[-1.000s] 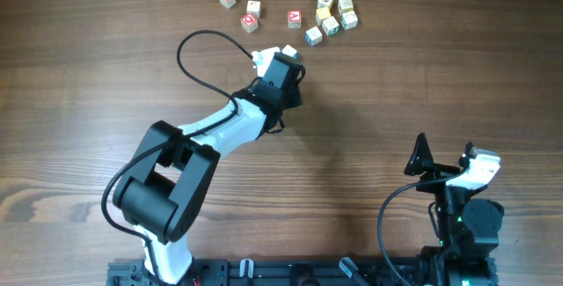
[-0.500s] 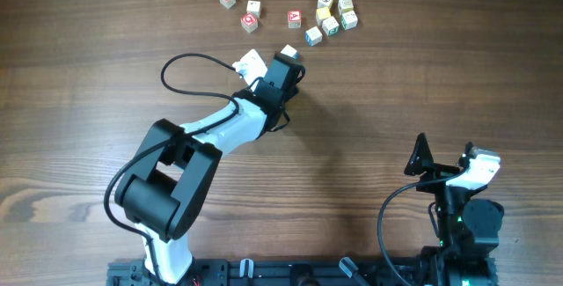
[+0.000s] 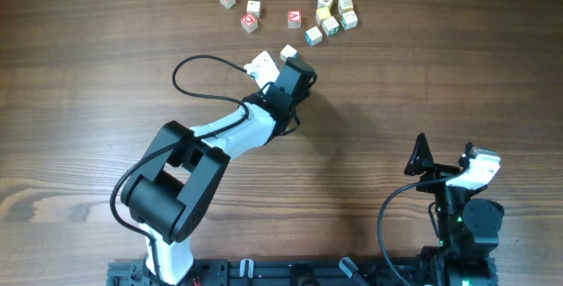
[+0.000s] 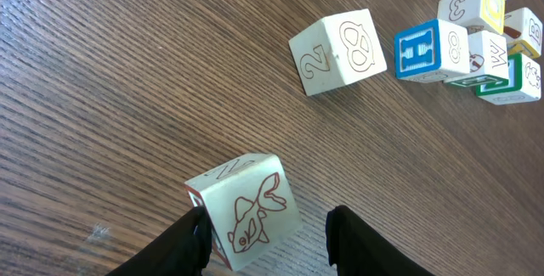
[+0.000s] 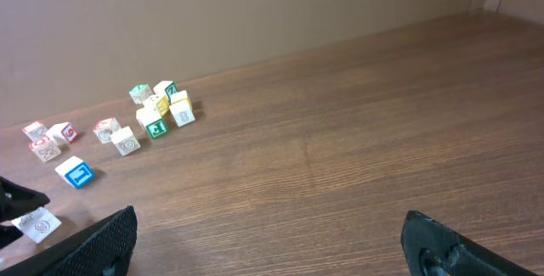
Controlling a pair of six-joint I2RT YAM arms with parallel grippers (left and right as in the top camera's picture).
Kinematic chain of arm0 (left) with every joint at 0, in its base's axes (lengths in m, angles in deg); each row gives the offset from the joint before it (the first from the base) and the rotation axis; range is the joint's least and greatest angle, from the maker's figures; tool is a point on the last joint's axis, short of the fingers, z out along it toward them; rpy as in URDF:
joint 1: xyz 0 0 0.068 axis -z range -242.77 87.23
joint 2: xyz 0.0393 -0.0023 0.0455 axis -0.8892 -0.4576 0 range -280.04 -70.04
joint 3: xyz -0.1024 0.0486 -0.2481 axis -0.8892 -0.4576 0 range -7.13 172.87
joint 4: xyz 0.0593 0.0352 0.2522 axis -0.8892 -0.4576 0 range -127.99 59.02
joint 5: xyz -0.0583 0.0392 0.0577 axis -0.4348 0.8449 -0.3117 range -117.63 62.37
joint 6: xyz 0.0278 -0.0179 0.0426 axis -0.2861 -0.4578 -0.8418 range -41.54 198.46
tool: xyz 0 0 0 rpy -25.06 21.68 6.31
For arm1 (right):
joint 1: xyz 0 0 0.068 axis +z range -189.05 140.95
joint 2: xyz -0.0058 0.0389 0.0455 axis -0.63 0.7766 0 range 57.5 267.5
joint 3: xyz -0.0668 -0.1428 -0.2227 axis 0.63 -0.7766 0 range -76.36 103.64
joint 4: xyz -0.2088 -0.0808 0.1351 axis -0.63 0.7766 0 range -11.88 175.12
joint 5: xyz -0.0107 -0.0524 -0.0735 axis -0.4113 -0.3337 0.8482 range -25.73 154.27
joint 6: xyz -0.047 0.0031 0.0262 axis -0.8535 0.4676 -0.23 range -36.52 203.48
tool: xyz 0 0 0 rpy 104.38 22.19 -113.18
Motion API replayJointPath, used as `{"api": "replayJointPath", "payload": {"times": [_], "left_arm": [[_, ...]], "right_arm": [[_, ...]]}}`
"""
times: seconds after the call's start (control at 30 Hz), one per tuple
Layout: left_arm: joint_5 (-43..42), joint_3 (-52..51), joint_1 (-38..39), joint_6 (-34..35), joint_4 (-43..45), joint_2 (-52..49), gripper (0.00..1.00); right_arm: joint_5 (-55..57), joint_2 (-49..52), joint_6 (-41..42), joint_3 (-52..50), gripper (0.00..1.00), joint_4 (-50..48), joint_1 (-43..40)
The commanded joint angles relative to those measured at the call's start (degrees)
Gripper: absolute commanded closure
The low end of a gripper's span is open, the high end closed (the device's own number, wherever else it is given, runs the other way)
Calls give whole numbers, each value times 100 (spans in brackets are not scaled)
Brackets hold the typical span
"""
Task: Form a circle
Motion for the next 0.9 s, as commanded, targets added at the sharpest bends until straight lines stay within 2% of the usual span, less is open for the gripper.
{"api": "replayJointPath", "payload": {"times": [0.0, 0.07, 0.17, 0.27, 0.3, 0.33, 0.5, 0.63, 0.7, 0.73, 0.8, 0.87], "left_arm": [[120, -28, -15, 50, 15, -98, 51], [118, -28, -9, 48, 11, -68, 49], [96, -28, -9, 44, -264, 221, 39], [98, -28, -15, -275, -688, 1047, 16], [98, -28, -15, -498, -907, 1499, 4], [103, -28, -15, -664, -1073, 1762, 0], [551, -31, -96, -1327, -2334, 2894, 0], [584, -31, -549, -1346, -3554, 3338, 0], [356, -35, -852, -1349, -3792, 3320, 0], [149, -37, -1014, -1349, -3832, 3296, 0], [-374, -37, -1388, -1353, -3797, 3259, 0], [-1008, -37, -1843, -1567, -3565, 3248, 0]], "right_arm": [[57, -33, 24, 26, 0, -17, -26], [57, -33, 24, 26, 0, -17, -28], [57, -33, 26, 26, 0, -17, -28], [57, -33, 26, 26, 0, -17, -26], [57, -33, 24, 26, 0, -17, -28], [57, -33, 26, 26, 0, -17, -28], [57, -33, 26, 26, 0, -17, -26], [55, -33, 57, 26, 0, -201, -26], [-332, -33, 785, 26, 0, -271, -26], [-557, -33, 1390, 26, 0, -225, -26], [-1121, -33, 3110, 28, 0, 17, -26], [-1342, 0, 3893, 28, 0, -9, -26]]}}
